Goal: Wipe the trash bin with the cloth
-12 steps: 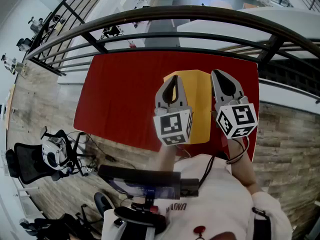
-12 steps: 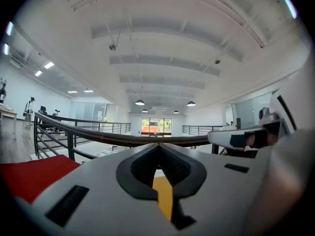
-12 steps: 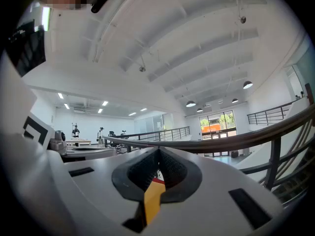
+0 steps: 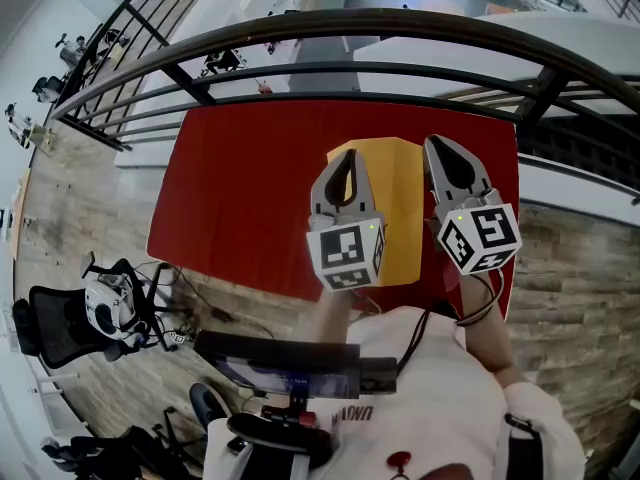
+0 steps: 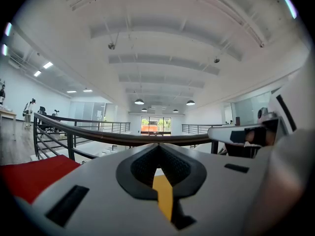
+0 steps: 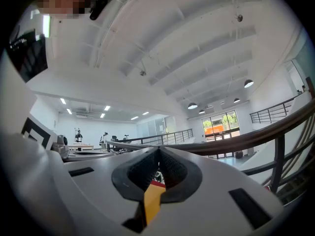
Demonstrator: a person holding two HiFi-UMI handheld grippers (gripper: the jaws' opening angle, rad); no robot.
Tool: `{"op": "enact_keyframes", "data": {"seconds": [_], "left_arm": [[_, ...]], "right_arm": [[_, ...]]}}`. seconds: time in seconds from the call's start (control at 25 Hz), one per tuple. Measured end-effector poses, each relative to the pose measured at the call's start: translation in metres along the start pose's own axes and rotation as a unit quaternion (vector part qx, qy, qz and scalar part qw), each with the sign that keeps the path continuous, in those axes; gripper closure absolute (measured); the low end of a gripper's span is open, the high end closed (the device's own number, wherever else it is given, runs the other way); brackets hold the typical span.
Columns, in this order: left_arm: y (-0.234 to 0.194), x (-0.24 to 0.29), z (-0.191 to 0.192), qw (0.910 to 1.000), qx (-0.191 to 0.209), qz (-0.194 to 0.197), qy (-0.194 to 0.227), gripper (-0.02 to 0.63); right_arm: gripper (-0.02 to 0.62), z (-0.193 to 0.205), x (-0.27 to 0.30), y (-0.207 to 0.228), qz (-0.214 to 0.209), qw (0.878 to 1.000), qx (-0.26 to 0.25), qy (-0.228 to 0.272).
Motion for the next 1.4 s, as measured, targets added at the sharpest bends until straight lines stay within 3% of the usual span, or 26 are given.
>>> {"op": "enact_keyframes", "data": {"seconds": [0.2,0.4,0.56,0.88,1.04,1.24,1.4], "left_arm": [[-0.010,-0.008,0.008,0.9998,0.000,-0.011,-0.014,0.606],[-0.014,-0.016,0.030,0.9987,-0.004,-0.018,-0.047,0.606],[-0.012,-0.021,0.041,0.9979,-0.004,-0.017,-0.062,0.606],[-0.009,-0.027,0.052,0.9969,-0.008,-0.025,-0.075,0.606],[-0.009,-0.030,0.057,0.9960,-0.017,-0.030,-0.082,0.606],[-0.009,-0.032,0.070,0.9923,-0.017,-0.028,-0.120,0.606],[-0.006,-0.035,0.078,0.9906,-0.050,-0.012,-0.127,0.606]], "right_arm": [[0.588,0.002,-0.018,0.057,0.025,1.000,0.012,-0.010],[0.570,0.075,-0.049,0.103,0.043,0.988,-0.013,-0.148],[0.415,0.157,-0.081,0.103,0.021,0.956,-0.027,-0.291],[0.383,0.268,-0.133,0.098,0.016,0.886,-0.037,-0.462],[0.383,0.301,-0.153,0.094,0.019,0.863,-0.019,-0.505],[0.392,0.312,-0.152,0.093,0.037,0.857,-0.047,-0.512],[0.482,0.312,-0.152,0.098,0.048,0.848,-0.048,-0.525]]}}
Point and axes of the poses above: the fingertips, and each gripper's own axes: x forward along the fingers, y to its right, z out of its underside, the point moved 1 cm from there along -x, backward along the fingers, and after that the axes turned 5 degrees about z, right-handed, at the moved point
